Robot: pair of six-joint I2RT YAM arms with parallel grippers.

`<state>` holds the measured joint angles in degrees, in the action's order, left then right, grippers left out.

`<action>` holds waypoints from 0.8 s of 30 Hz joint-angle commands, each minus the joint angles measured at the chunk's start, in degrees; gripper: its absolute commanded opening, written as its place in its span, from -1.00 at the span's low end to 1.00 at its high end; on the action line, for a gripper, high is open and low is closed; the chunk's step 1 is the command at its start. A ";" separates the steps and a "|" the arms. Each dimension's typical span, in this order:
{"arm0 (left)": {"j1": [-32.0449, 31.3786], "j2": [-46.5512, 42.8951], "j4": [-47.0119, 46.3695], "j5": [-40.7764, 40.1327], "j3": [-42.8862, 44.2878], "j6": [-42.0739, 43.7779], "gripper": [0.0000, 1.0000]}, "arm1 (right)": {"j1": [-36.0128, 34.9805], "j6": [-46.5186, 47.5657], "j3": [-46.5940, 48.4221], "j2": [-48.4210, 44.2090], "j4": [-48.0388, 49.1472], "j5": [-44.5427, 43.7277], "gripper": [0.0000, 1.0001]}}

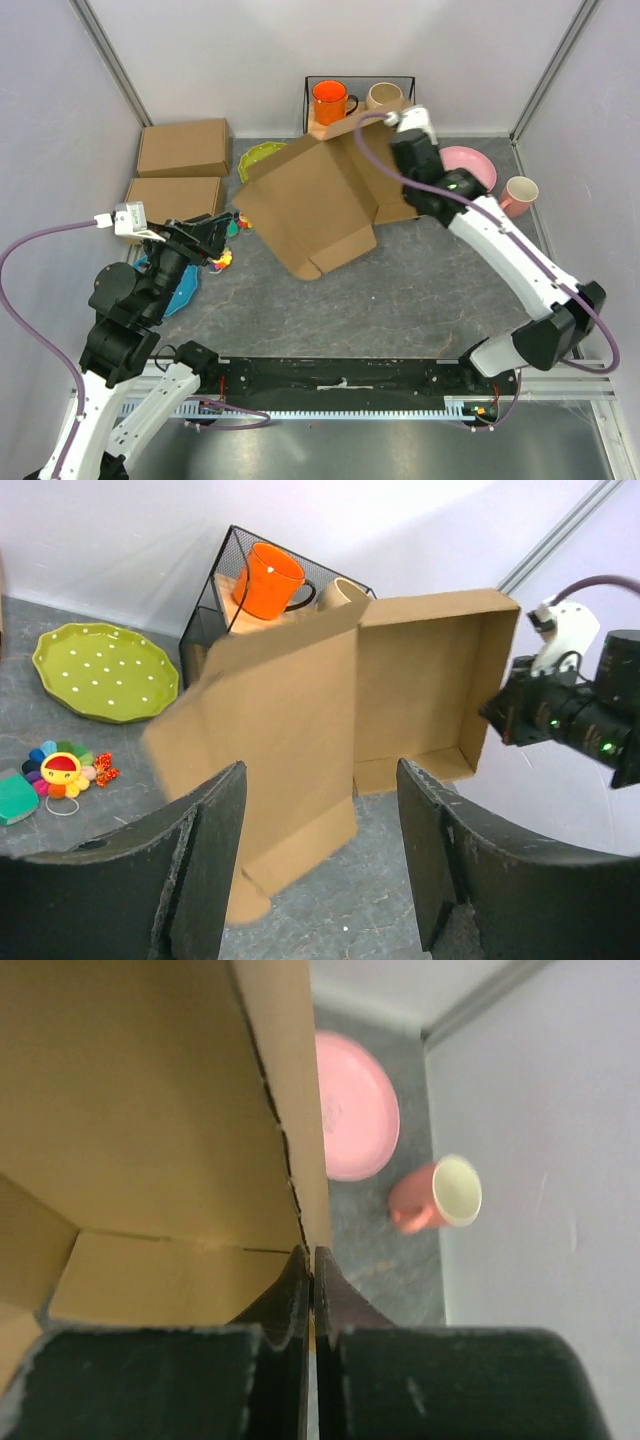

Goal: Fold the paper box

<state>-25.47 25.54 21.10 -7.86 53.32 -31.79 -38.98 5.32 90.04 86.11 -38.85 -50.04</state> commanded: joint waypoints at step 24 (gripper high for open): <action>0.07 -0.67 -4.93 5.66 -5.41 -1.43 0.39 | 20.88 -60.14 -31.58 -24.75 -6.41 54.09 -1.00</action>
<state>-25.47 24.86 19.25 -5.19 49.50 -31.57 -18.22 -43.24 63.94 63.64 -48.03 3.22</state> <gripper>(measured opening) 0.692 0.011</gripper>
